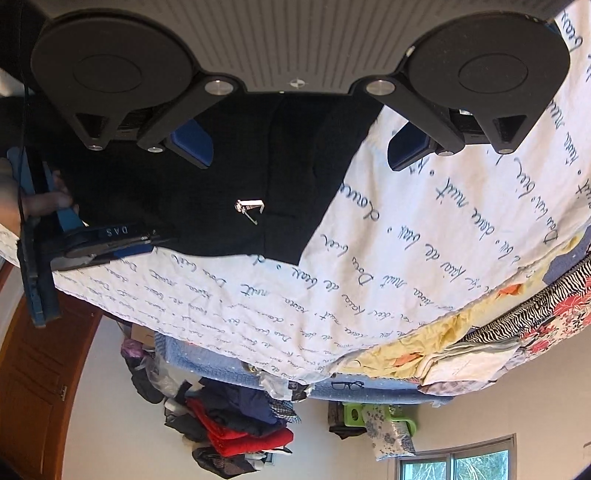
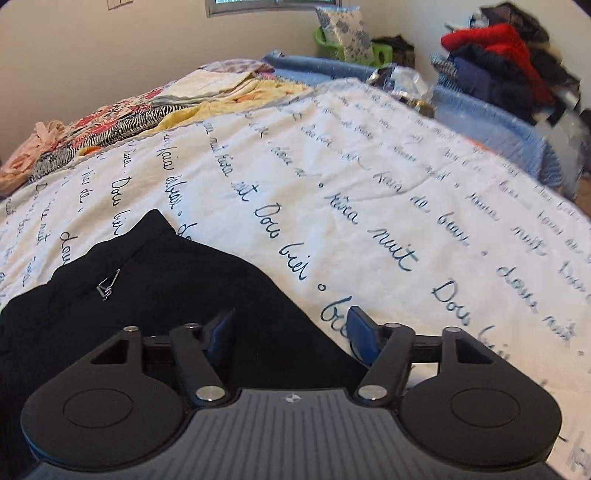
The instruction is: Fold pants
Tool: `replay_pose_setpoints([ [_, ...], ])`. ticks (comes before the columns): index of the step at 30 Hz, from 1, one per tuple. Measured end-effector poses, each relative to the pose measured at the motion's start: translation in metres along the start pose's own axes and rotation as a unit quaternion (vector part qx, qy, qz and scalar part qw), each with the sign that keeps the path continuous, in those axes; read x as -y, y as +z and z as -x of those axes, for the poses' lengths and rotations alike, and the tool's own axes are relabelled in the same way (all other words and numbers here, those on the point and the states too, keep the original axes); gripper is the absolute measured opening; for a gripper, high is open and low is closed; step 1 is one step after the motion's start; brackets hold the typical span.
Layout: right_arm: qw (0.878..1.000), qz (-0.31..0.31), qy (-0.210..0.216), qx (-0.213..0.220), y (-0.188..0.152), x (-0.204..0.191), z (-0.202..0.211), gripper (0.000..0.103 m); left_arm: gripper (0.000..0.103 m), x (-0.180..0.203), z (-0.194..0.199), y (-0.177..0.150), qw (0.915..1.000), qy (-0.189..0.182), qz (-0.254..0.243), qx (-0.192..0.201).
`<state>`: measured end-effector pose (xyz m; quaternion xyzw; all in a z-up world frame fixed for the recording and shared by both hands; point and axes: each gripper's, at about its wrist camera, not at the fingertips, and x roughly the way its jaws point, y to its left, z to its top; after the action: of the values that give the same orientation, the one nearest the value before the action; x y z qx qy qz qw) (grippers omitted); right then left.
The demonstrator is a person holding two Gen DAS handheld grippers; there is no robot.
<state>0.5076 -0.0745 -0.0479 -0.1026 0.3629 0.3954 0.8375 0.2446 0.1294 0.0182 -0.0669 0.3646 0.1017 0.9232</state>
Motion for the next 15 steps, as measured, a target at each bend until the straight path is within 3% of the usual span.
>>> replay_pose_setpoints([
  [1,1.0,-0.007,0.014,-0.002,0.001,0.004,-0.003,0.055,0.101,0.0,-0.006,0.006,1.0,0.001,0.005,0.0],
  [2,0.999,-0.008,0.031,-0.001,0.001,0.006,-0.002,0.038,0.101,-0.001,-0.011,0.012,1.0,0.001,0.01,-0.001],
  [3,0.999,-0.007,0.043,0.001,0.002,0.004,0.0,0.03,0.101,-0.001,-0.017,0.018,0.9999,-0.002,0.016,-0.003],
  [5,0.999,0.025,0.035,0.008,-0.001,-0.009,0.01,0.013,0.099,-0.001,-0.031,0.031,0.9992,-0.012,0.035,-0.017],
  [9,0.992,0.119,-0.009,0.036,-0.018,-0.052,0.037,0.009,0.097,-0.004,-0.05,0.049,0.9928,-0.063,0.091,-0.045],
  [15,0.959,0.268,-0.065,0.071,-0.057,-0.133,0.078,0.009,0.097,-0.008,-0.056,0.057,0.9781,-0.125,0.159,-0.05],
])
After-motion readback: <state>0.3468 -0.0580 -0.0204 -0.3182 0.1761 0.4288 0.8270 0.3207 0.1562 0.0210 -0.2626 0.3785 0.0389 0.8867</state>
